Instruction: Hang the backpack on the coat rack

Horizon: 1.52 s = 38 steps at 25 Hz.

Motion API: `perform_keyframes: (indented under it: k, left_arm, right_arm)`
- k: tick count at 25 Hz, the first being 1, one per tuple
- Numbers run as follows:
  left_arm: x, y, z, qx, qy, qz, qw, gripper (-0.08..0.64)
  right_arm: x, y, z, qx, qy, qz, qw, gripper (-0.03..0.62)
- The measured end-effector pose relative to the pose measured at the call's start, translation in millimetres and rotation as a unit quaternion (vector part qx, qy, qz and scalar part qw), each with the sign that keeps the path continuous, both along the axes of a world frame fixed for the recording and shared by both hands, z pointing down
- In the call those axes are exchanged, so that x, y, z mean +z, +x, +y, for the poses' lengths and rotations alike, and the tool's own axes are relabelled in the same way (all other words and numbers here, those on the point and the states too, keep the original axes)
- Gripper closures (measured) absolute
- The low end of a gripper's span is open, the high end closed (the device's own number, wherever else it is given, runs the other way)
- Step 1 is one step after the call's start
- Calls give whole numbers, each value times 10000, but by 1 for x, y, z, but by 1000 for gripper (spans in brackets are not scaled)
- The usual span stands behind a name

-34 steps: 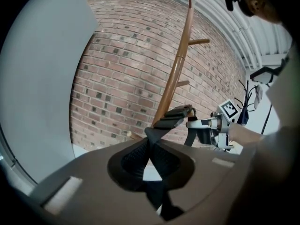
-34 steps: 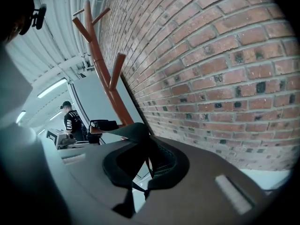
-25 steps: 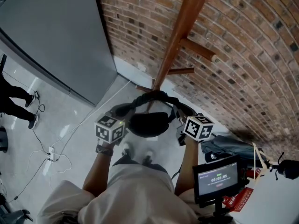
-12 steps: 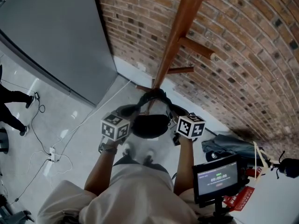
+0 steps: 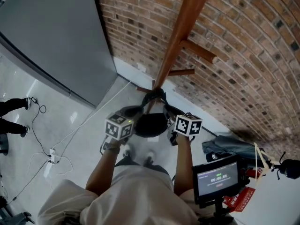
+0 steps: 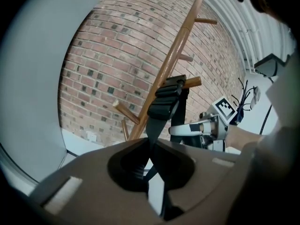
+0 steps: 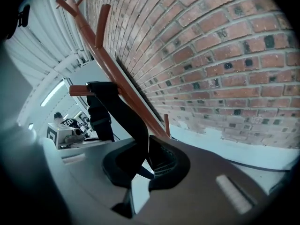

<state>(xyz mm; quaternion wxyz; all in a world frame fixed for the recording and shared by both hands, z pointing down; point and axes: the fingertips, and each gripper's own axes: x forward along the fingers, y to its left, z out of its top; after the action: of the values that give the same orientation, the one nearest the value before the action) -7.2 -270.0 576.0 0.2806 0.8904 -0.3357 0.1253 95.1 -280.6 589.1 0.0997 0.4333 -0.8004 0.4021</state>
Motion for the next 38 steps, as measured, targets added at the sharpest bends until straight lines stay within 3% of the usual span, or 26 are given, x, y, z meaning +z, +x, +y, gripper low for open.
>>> perform_keyframes:
  k: [25,33,38]
  left_arm:
    - [32,27,-25,-15,-198,59,9998,525]
    - [41,28,-25,104,-141,-146,9997,415]
    - [44,27,-22,212,-128,-273,9993,375]
  right_arm:
    - [16,-22,-24,-22,-247,-71,9997,506]
    - [11,-30,-22,-305,-145,-104,9994,420]
    - [13,-26,-14,-560,-27,266,9981,387]
